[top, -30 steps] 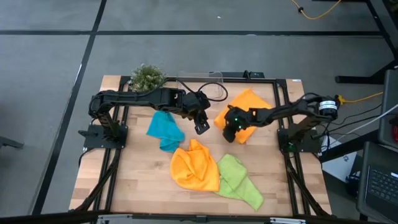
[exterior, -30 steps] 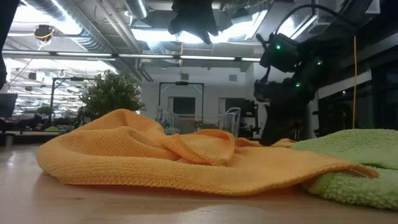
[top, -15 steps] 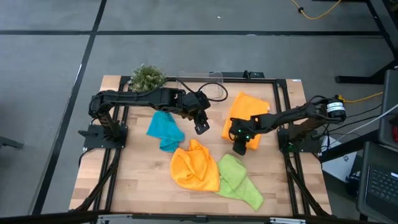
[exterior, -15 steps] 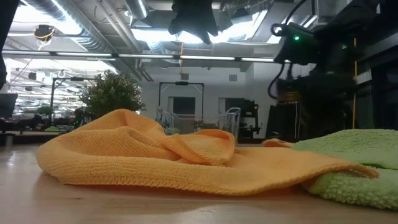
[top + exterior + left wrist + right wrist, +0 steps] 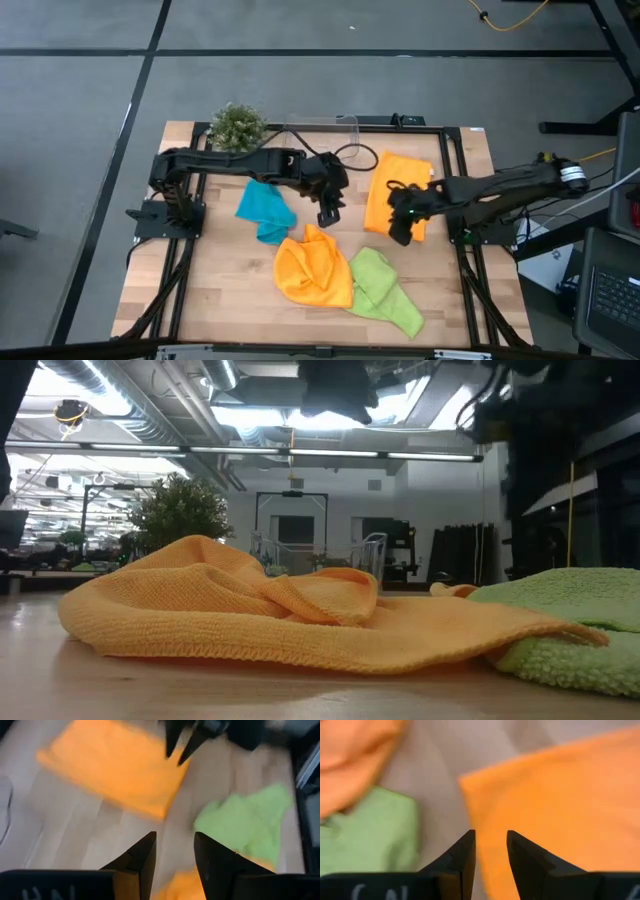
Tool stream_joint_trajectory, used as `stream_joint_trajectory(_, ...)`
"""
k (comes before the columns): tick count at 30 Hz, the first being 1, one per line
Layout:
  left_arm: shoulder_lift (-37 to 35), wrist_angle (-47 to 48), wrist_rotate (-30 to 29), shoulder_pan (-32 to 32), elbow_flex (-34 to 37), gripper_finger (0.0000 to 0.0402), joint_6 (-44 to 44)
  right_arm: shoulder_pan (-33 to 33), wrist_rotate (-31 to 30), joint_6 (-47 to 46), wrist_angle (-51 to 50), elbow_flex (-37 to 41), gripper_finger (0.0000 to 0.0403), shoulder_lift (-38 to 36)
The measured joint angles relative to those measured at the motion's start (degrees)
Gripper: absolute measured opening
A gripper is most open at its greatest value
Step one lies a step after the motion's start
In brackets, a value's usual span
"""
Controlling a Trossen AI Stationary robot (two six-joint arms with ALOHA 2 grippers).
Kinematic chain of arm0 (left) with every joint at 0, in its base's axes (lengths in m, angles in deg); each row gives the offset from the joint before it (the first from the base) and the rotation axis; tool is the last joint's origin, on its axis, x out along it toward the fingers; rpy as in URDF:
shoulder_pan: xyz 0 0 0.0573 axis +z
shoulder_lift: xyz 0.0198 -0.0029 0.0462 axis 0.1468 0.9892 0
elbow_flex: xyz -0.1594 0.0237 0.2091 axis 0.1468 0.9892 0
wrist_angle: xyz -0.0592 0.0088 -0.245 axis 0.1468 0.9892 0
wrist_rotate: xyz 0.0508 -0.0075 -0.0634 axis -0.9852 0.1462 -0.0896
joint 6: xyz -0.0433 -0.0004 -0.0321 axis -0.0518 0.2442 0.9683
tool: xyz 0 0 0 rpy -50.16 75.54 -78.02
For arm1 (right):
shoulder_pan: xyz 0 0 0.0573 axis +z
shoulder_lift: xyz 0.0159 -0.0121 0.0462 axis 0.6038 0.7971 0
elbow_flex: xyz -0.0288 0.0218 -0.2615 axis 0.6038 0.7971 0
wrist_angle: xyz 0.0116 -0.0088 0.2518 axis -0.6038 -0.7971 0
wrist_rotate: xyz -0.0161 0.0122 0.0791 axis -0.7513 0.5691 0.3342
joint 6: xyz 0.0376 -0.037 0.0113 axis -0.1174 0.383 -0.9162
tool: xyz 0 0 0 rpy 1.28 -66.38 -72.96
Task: Fold microfiber towels
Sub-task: Fold the top orange microfiber cloth
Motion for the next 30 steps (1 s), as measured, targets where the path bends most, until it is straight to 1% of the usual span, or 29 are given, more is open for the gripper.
stream_joint_trajectory(1,0.6,-2.6,0.6,0.1,-0.2,0.0124,-0.1,0.1,-0.9,-1.2,-4.6,-1.3,0.0113,-1.6)
stream_joint_trajectory(3,1.5,-3.2,1.8,0.3,-0.1,0.0124,-0.7,0.2,-1.6,-3.4,-11.8,-4.2,0.0113,-4.4)
stream_joint_trajectory(6,3.6,-9.0,5.4,0.6,-0.1,0.0125,-2.9,0.5,-0.6,-5.5,-19.9,-6.9,0.0113,-8.0)
stream_joint_trajectory(7,4.2,-10.5,6.7,0.6,-0.1,0.0125,-3.4,0.8,-0.6,-5.7,-20.8,-7.5,0.0113,-9.4)
stream_joint_trajectory(9,6.1,-15.5,9.0,0.6,-0.1,0.0126,-4.4,1.3,-0.6,-6.8,-22.0,-7.8,0.0113,-11.7)
stream_joint_trajectory(13,9.8,-20.1,9.5,0.7,-0.1,0.0148,-4.5,2.3,0.6,-7.1,-22.4,-7.7,0.0113,-15.2)
stream_joint_trajectory(16,12.5,-21.4,9.7,1.1,-0.1,0.0176,-4.4,3.2,0.9,-6.9,-23.1,-7.7,0.0113,-15.9)
stream_joint_trajectory(18,14.4,-21.4,9.1,1.2,-0.1,0.0191,-5.9,3.7,0.9,-6.5,-24.1,-7.7,0.0113,-15.5)
stream_joint_trajectory(20,16.7,-21.3,8.1,1.0,-0.1,0.0199,-8.9,4.0,0.9,-5.5,-24.3,-7.7,0.0113,-14.9)
stream_joint_trajectory(23,19.8,-21.4,6.8,0.2,-0.1,0.0200,-13.1,4.5,0.9,-5.4,-23.4,-6.1,0.0117,-13.8)
stream_joint_trajectory(26,21.6,-22.1,5.4,-0.6,0.0,0.0199,-15.0,4.6,1.2,-7.4,-22.8,-2.7,0.0139,-12.6)
stream_joint_trajectory(28,22.3,-22.4,4.0,-1.0,0.0,0.0199,-16.5,4.6,1.5,-10.2,-22.6,0.2,0.0165,-11.8)
stream_joint_trajectory(30,22.9,-23.3,4.3,-1.1,-0.1,0.0202,-17.5,4.6,1.5,-12.8,-20.5,3.1,0.0196,-11.1)
